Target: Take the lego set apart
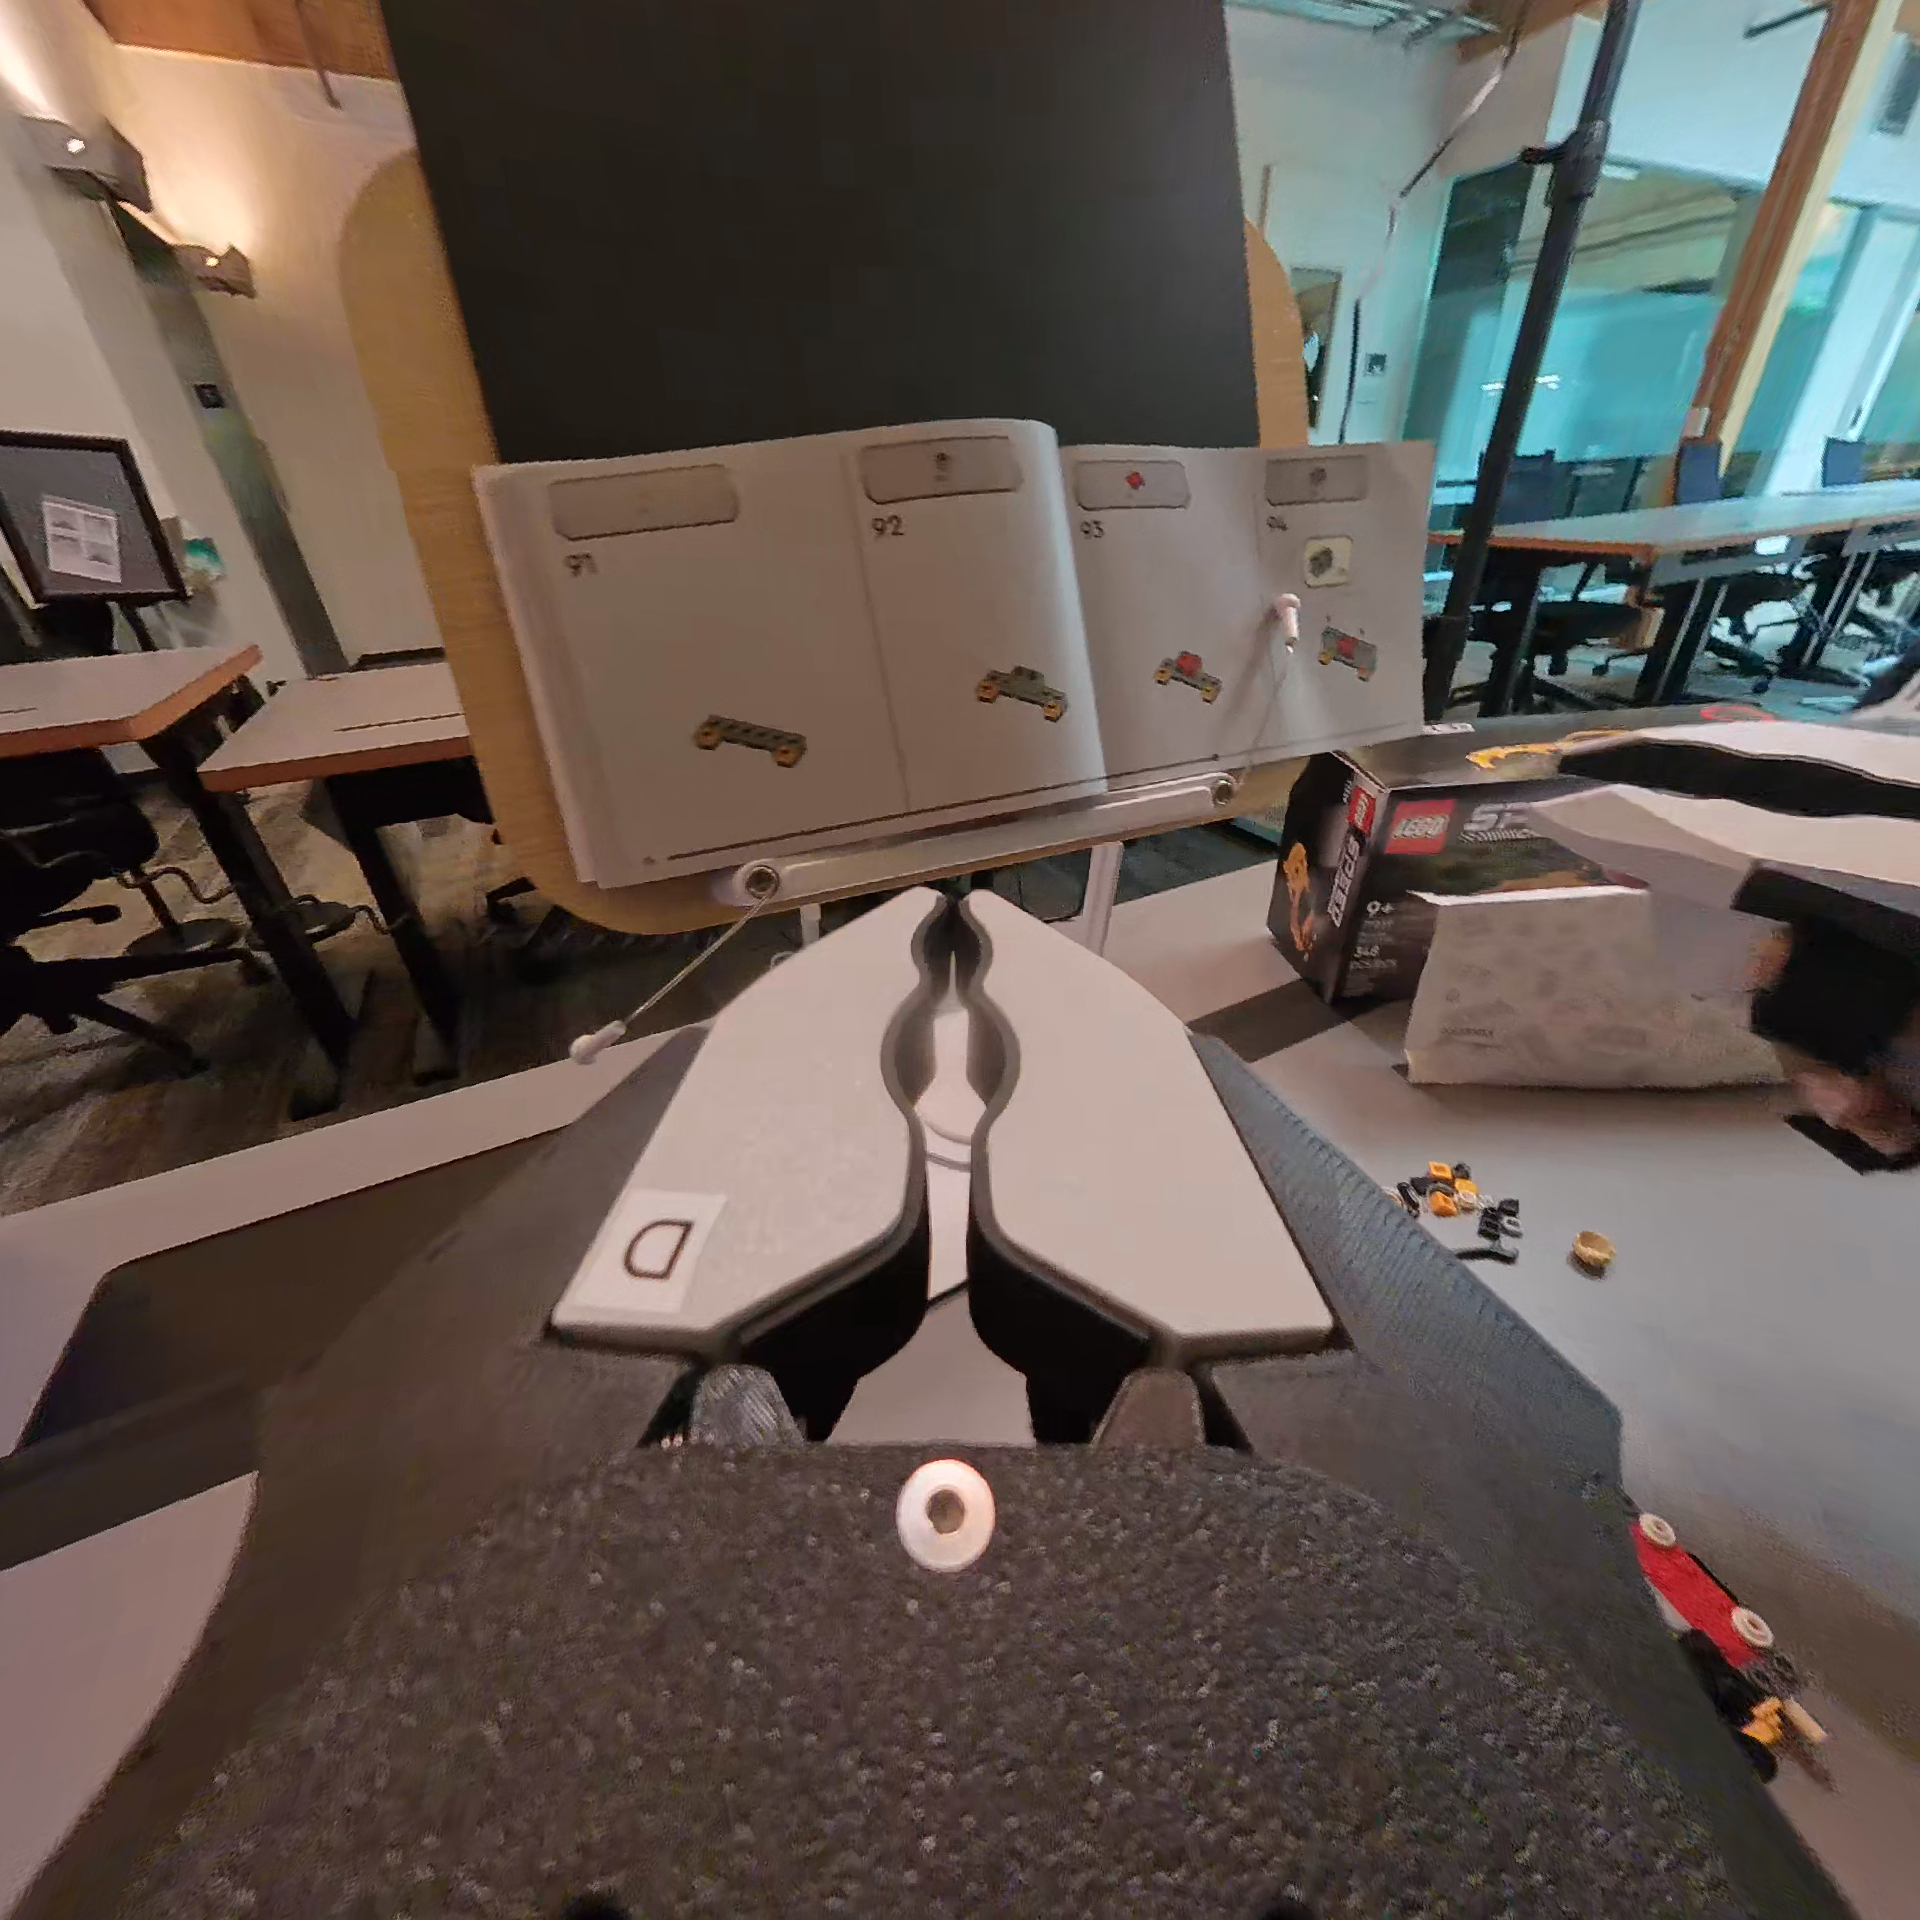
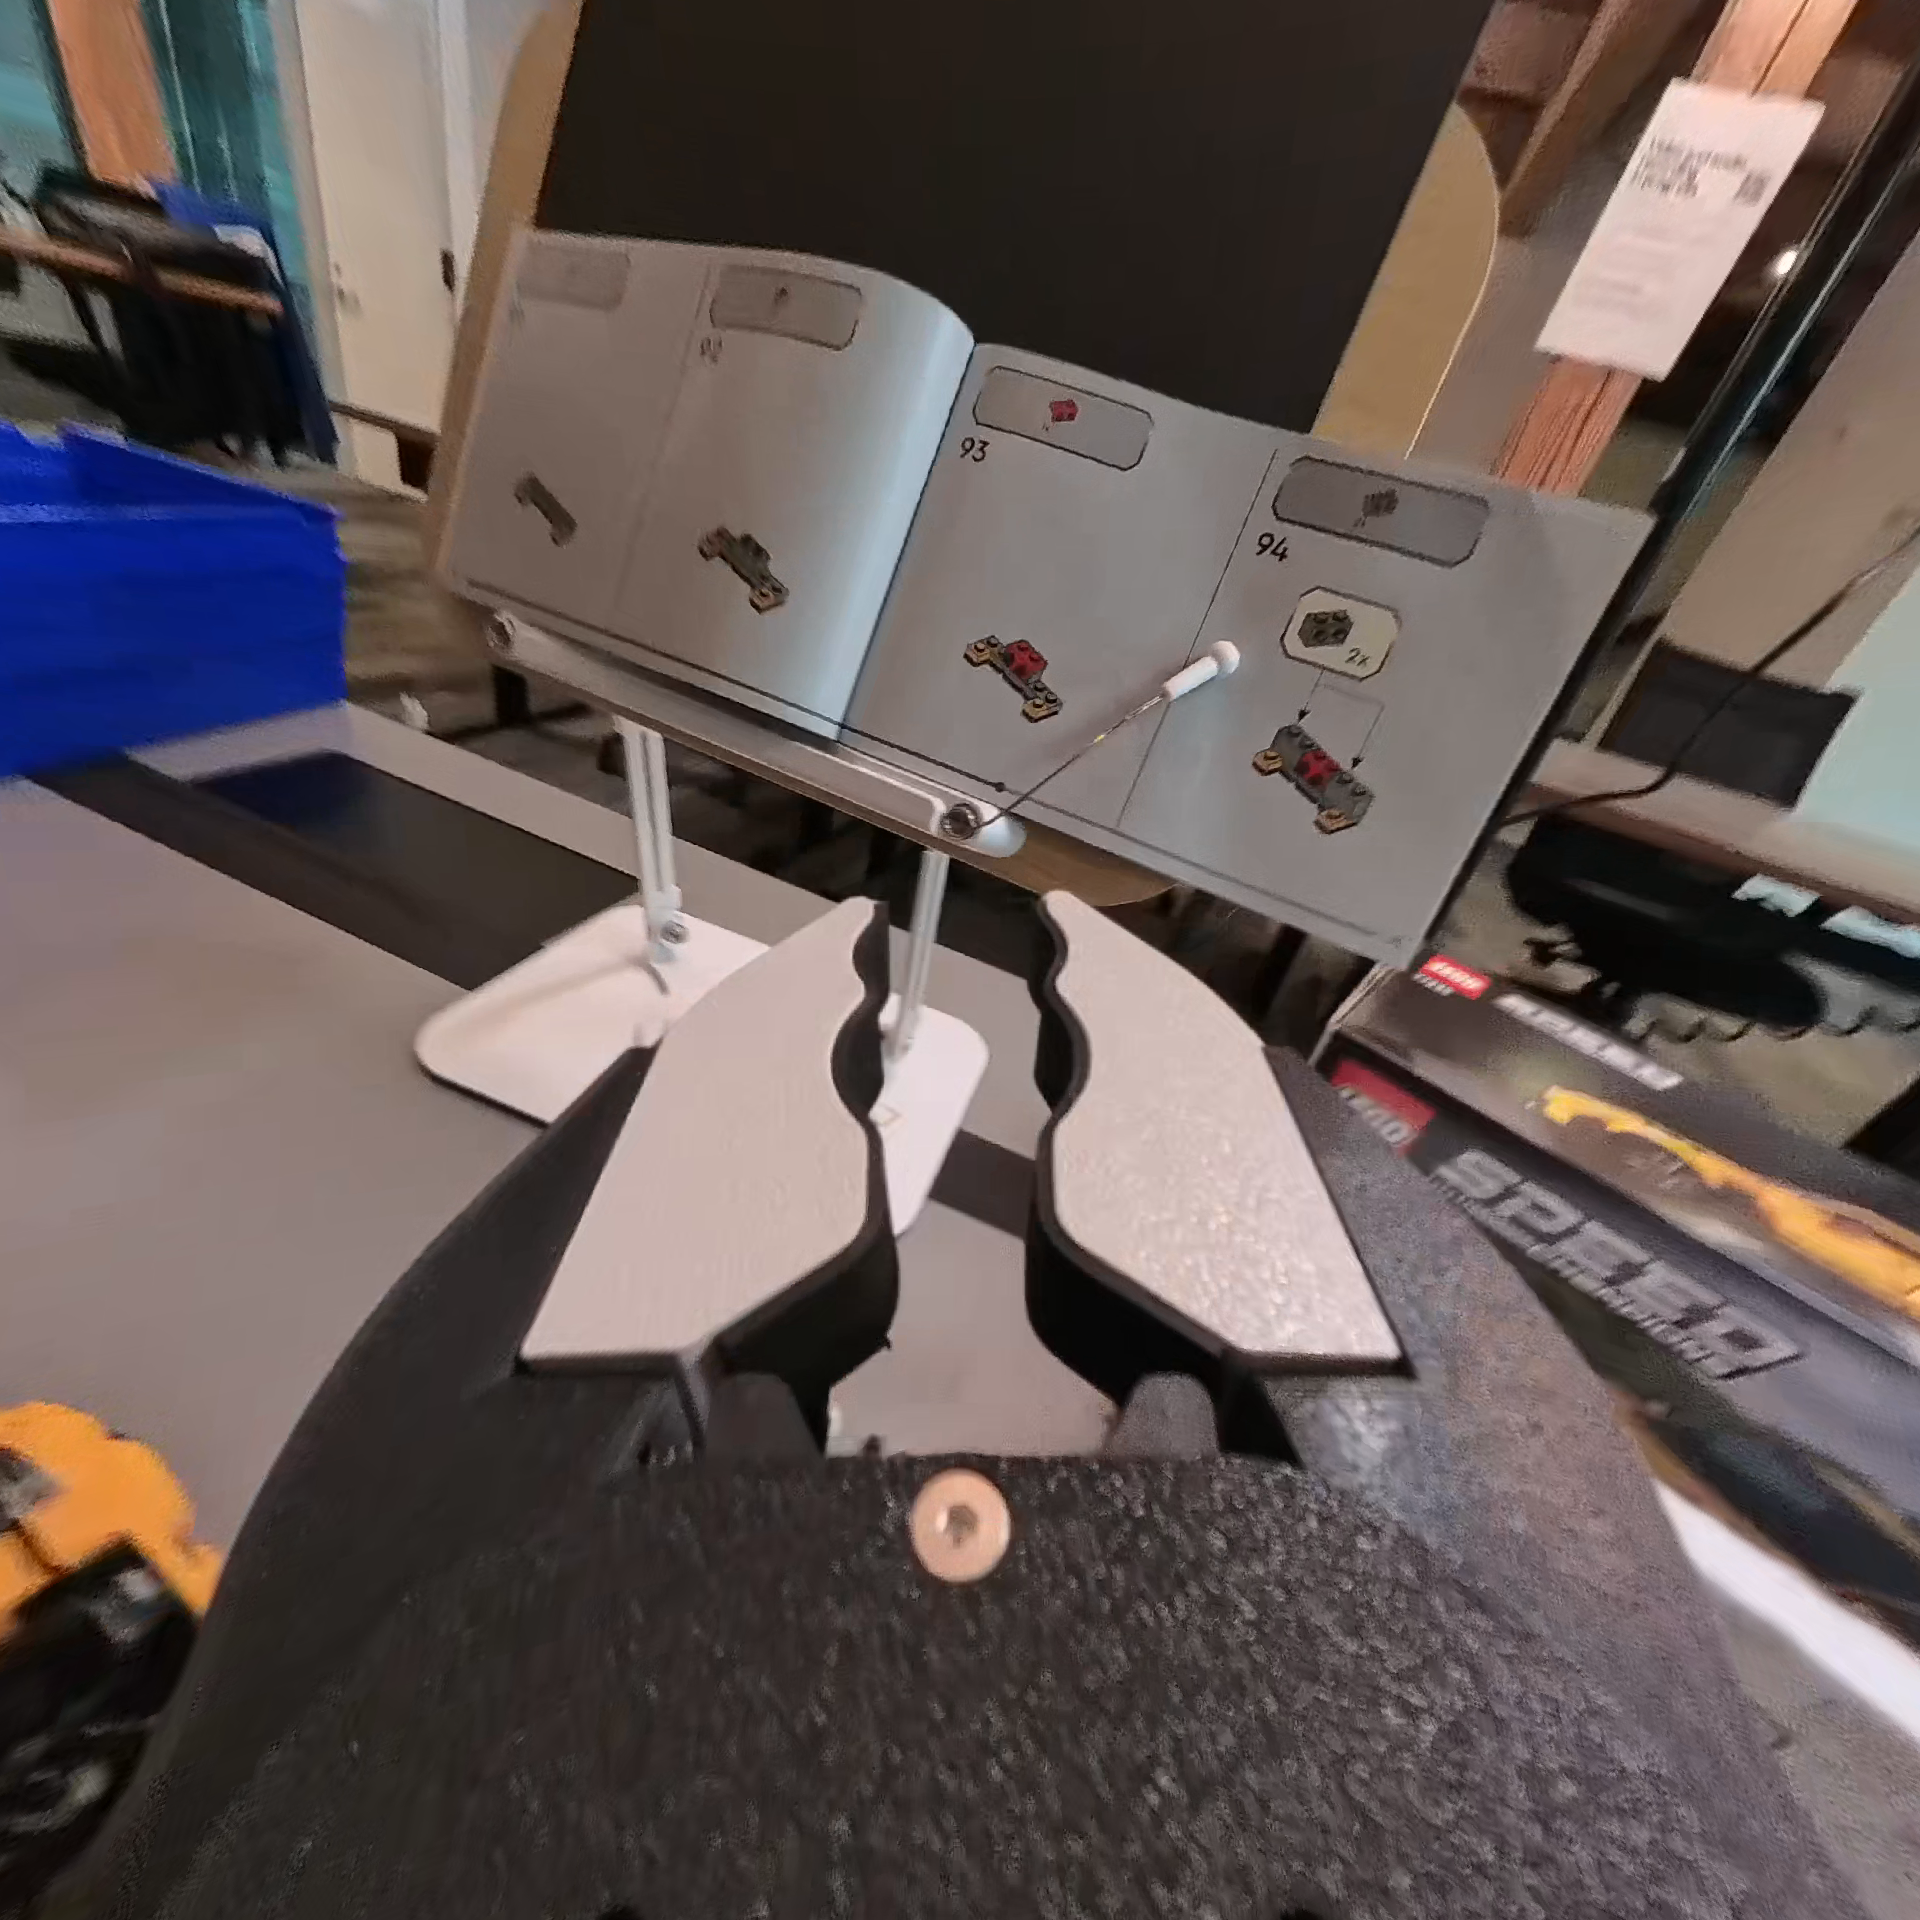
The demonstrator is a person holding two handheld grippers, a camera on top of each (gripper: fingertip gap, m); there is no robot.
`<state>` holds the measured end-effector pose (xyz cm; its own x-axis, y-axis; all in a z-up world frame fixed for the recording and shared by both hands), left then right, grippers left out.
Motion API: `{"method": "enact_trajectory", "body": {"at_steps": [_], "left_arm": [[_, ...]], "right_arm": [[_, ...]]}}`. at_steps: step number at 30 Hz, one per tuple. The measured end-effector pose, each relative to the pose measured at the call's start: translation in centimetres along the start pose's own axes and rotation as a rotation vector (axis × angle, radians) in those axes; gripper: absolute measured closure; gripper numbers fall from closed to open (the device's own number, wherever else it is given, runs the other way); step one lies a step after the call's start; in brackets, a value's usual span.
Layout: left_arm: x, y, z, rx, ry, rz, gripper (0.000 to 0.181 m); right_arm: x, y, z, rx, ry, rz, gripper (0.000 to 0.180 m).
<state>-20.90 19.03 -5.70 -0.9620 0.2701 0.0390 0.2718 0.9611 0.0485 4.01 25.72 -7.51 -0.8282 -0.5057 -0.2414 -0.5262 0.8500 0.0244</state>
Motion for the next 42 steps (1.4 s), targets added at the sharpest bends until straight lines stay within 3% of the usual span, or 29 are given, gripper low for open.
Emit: {"method": "enact_trajectory", "body": {"at_steps": [4, 7, 21, 33, 36, 40, 42], "left_arm": [[0.9, 0.0, 0.7, 0.0, 0.014, -0.042, 0.181], [1.4, 0.2, 1.2, 0.011, 0.009, -0.06, 0.181], [2.0, 0.7, 2.3, 0.041, 0.046, -0.079, 0.181], [1.8, 0.8, 2.5, 0.057, 0.039, -0.055, 0.179], [1.6, 0.9, 2.6, 0.059, 0.037, -0.045, 0.179], [1.1, 0.9, 2.7, 0.07, 0.041, -0.035, 0.179], [1.0, 0.9, 2.7, 0.069, 0.052, -0.035, 0.179]], "right_arm": [[0.4, -1.0, -0.2, -0.017, 0.19, 0.0, 0.171], [0.1, -1.1, 0.3, -0.007, 0.21, 0.006, 0.18], [-0.2, -0.7, 2.1, 0.002, 0.217, -0.012, 0.18], [2.4, 0.5, 1.4, -0.011, 0.015, -0.068, 0.17], [2.0, 2.5, 0.2, -0.021, -0.122, -0.047, 0.17], [-0.2, 7.6, -1.9, 0.04, -0.24, 0.029, 0.151], [-1.8, 9.8, -2.2, 0.112, -0.193, 0.078, 0.131]]}}
Point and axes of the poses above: each gripper's, where its closed fingertips meet, y out along the fingers, z out of its underside, x = y × z across the jaws, the point moved 6 cm from there along -y, back along the fingers
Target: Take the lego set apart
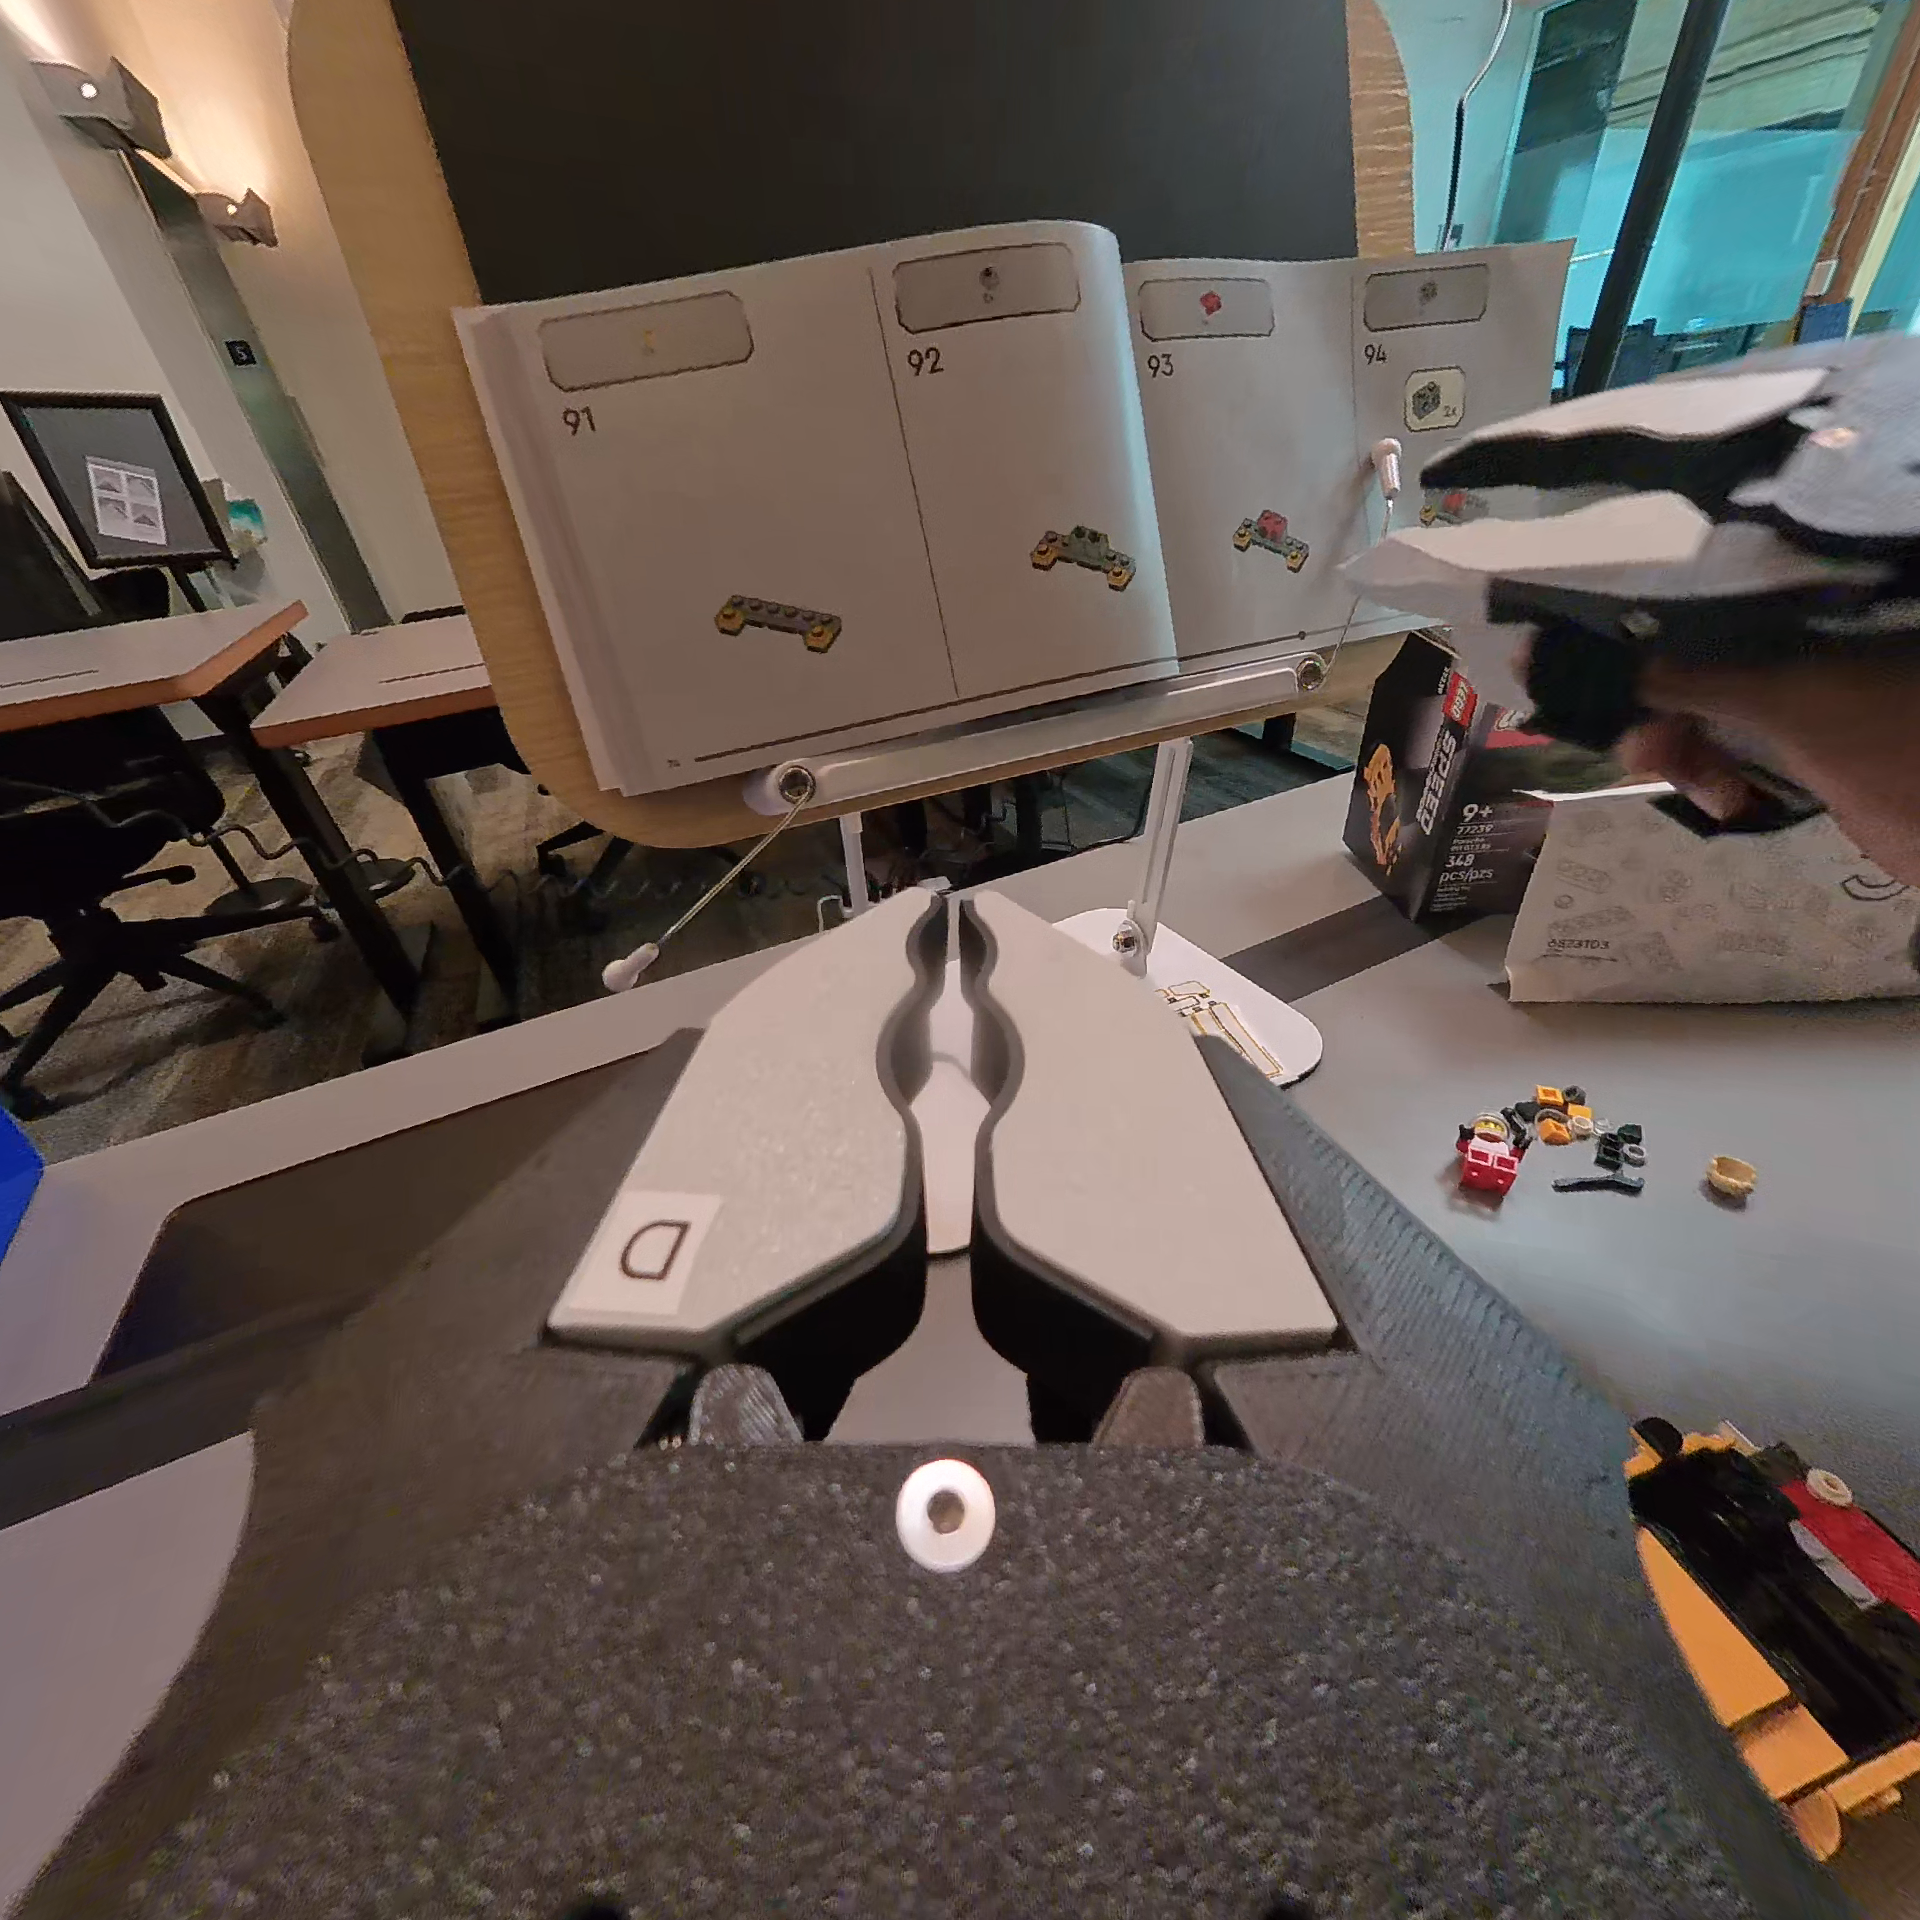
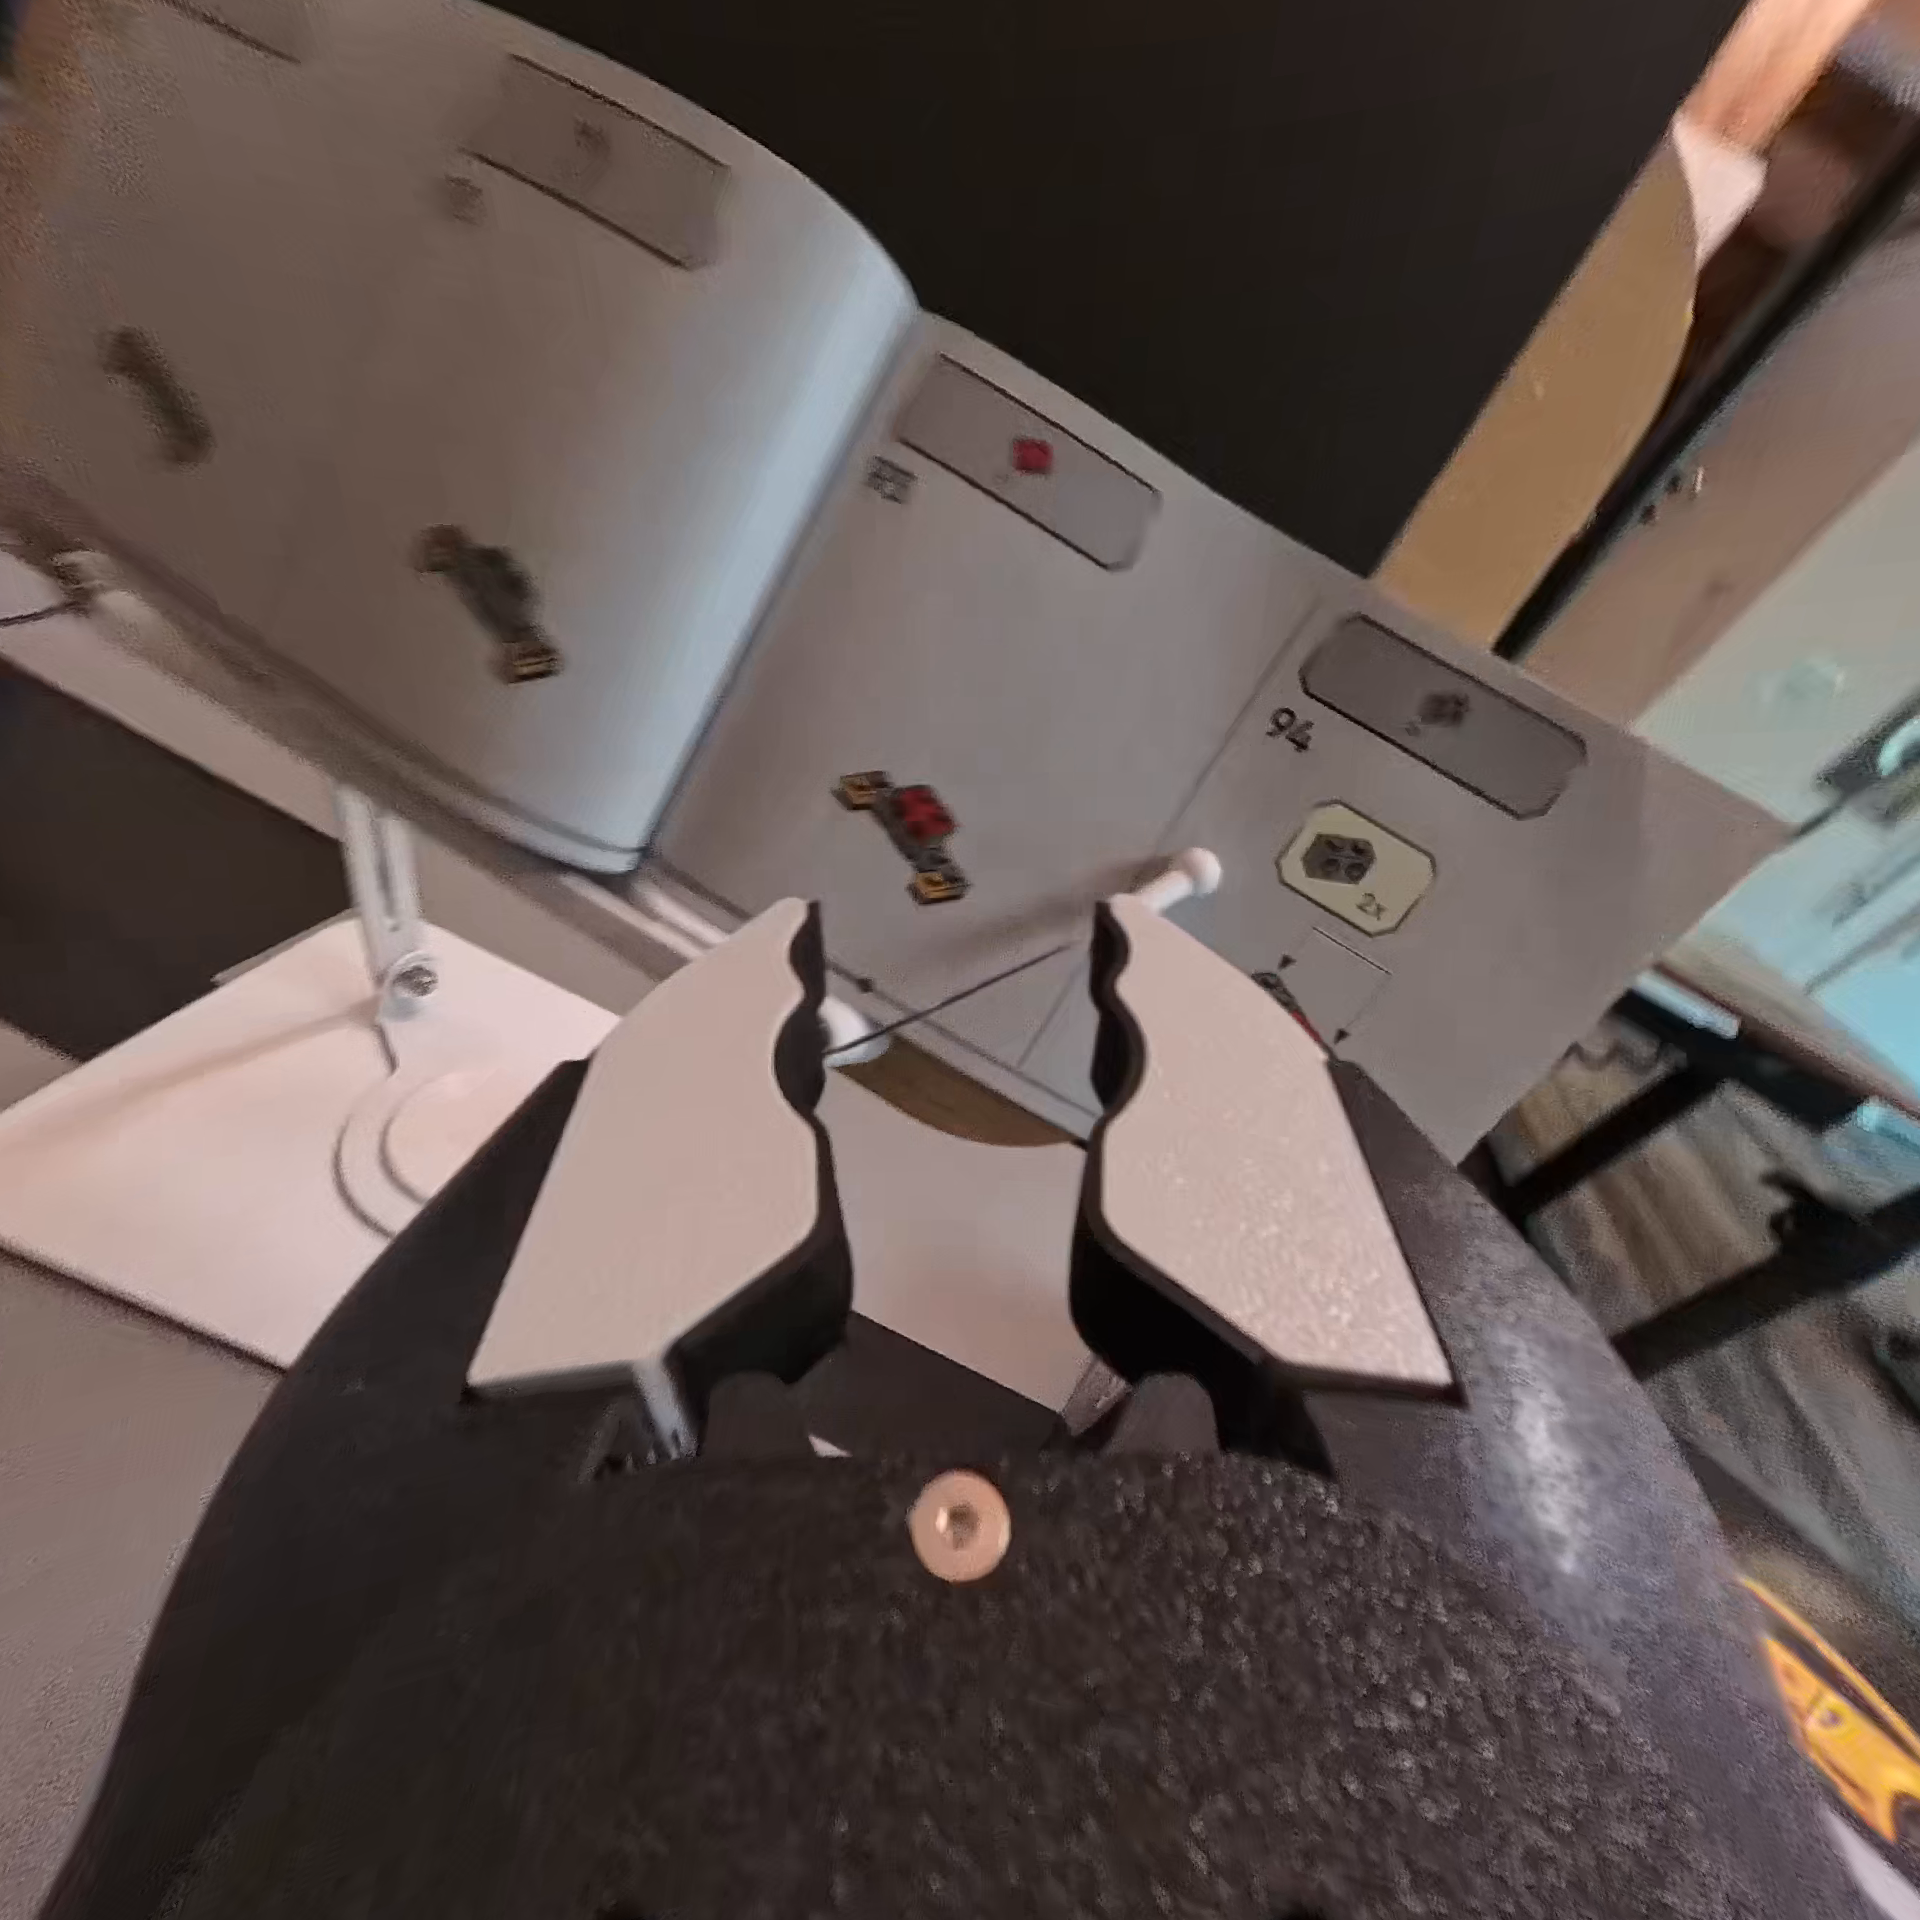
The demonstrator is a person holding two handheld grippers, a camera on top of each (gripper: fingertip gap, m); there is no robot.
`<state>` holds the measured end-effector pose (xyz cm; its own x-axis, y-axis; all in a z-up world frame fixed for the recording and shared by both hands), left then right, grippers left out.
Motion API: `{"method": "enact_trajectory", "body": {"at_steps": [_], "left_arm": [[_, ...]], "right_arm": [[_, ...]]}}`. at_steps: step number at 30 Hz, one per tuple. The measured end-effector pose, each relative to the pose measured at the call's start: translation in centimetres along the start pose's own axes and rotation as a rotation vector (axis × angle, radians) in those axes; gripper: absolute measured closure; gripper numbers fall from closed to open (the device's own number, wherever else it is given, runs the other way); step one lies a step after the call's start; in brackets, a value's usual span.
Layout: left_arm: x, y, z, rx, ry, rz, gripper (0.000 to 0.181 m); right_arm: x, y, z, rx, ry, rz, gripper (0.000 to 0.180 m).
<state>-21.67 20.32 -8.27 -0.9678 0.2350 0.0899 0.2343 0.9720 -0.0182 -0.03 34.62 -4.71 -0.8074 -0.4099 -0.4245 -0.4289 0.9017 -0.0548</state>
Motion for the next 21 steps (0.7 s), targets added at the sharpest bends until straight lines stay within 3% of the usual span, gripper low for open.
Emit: {"method": "enact_trajectory", "body": {"at_steps": [3, 7, 11, 18, 21], "left_arm": [[-0.1, 0.2, 0.1, 0.005, 0.008, 0.002, 0.179], [-0.3, 0.5, 0.8, 0.025, -0.003, 0.016, 0.179], [-0.4, 0.5, 0.8, 0.026, 0.001, 0.02, 0.179], [-0.6, 0.4, 0.6, 0.025, -0.002, 0.025, 0.179], [-0.7, 0.3, 0.5, 0.019, 0.001, 0.031, 0.179]], "right_arm": [[-1.7, 1.8, 0.5, 0.072, 0.108, 0.051, 0.127], [-2.5, 2.6, 1.5, 0.078, 0.115, 0.102, 0.153], [-2.5, 2.1, 2.2, 0.069, 0.159, 0.134, 0.154], [-2.3, 0.6, 5.4, 0.064, 0.477, 0.104, 0.146], [-2.2, -0.1, 6.5, 0.097, 0.444, 0.12, 0.158]]}}
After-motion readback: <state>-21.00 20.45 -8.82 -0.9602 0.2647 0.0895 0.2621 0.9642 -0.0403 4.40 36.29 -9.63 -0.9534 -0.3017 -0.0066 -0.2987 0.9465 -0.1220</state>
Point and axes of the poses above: each gripper's, where its closed fingertips meet, y out along the fingers, z out of its underside, x = y × z across the jaws, the point moved 6 cm from there along -y, back along the fingers
